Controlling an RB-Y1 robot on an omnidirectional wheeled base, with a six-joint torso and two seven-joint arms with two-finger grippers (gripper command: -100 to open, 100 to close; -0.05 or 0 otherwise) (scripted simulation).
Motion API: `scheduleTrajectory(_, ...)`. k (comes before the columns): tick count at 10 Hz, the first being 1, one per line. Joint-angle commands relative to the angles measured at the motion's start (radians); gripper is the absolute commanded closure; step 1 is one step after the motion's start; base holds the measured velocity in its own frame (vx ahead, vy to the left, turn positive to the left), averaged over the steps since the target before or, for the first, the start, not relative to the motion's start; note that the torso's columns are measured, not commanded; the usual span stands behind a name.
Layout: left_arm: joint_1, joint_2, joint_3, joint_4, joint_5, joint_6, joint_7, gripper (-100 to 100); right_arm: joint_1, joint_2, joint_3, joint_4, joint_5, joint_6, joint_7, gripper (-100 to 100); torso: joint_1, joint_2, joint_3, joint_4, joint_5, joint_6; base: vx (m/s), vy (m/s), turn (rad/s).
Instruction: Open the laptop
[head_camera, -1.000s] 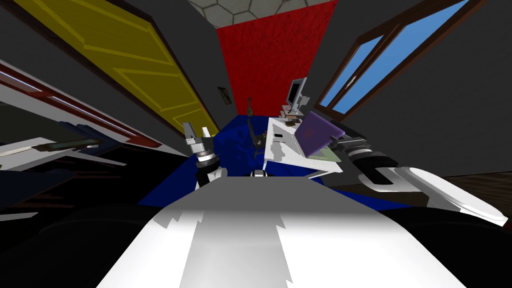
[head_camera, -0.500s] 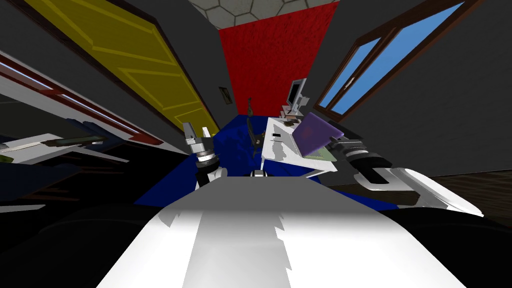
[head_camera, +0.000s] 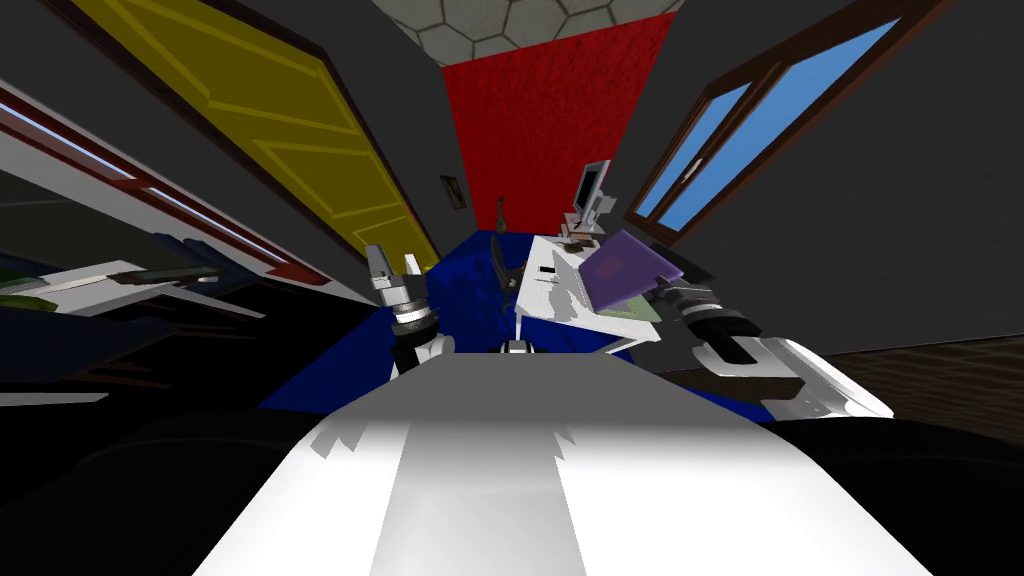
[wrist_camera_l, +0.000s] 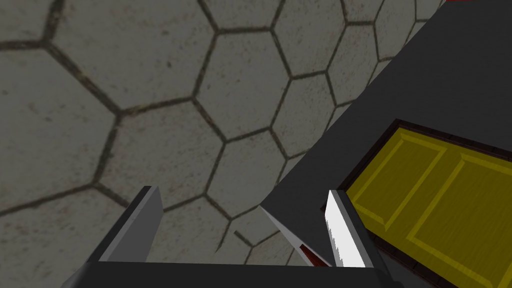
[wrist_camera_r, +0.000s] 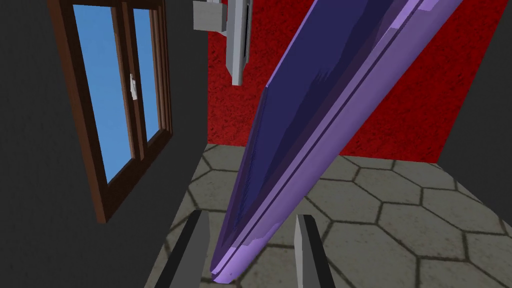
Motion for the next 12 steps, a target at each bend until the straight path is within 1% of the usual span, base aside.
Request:
scheduleTrajectory(1, 0.000, 0.000, 0.000, 0.000, 0.000, 0.000, 0.000, 0, -0.031, 0.042, 0.035, 0.056, -0.029, -0.021, -0.028, 100, 0.001, -0.001, -0.001, 0.000, 0.000, -0.001, -0.049, -0.101, 0.023)
scheduleTrajectory(2, 0.000, 0.000, 0.000, 0.000, 0.000, 0.000, 0.000, 0, -0.030, 0.025, 0.016, 0.036, -0.024, -0.009, -0.023, 100, 0.002, -0.001, -0.001, -0.001, 0.000, -0.002, -0.028, -0.046, -0.002)
scheduleTrajectory(4, 0.000, 0.000, 0.000, 0.000, 0.000, 0.000, 0.000, 0, -0.069, 0.077, 0.035, 0.093, -0.041, -0.043, -0.034, 100, 0.008, -0.001, -0.002, 0.003, 0.007, -0.003, -0.018, -0.072, 0.004)
scheduleTrajectory(6, 0.000, 0.000, 0.000, 0.000, 0.000, 0.000, 0.000, 0, -0.105, 0.127, 0.054, 0.150, -0.056, -0.078, -0.040, 100, 0.001, 0.000, -0.001, 0.001, 0.002, -0.003, -0.049, -0.109, 0.018)
scheduleTrajectory(7, 0.000, 0.000, 0.000, 0.000, 0.000, 0.000, 0.000, 0, -0.105, 0.127, 0.054, 0.150, -0.056, -0.078, -0.040, 100, 0.002, 0.000, -0.001, 0.000, 0.000, -0.004, -0.039, -0.071, 0.012)
scheduleTrajectory(8, 0.000, 0.000, 0.000, 0.000, 0.000, 0.000, 0.000, 0, -0.124, 0.152, 0.064, 0.178, -0.063, -0.095, -0.043, 100, 0.005, -0.002, -0.002, 0.001, 0.003, -0.003, -0.031, -0.057, -0.003)
scheduleTrajectory(12, 0.000, 0.000, 0.000, 0.000, 0.000, 0.000, 0.000, 0, -0.197, 0.253, 0.102, 0.290, -0.092, -0.164, -0.055, 100, 0.006, -0.004, -0.002, -0.002, 0.000, -0.008, -0.034, -0.101, 0.011)
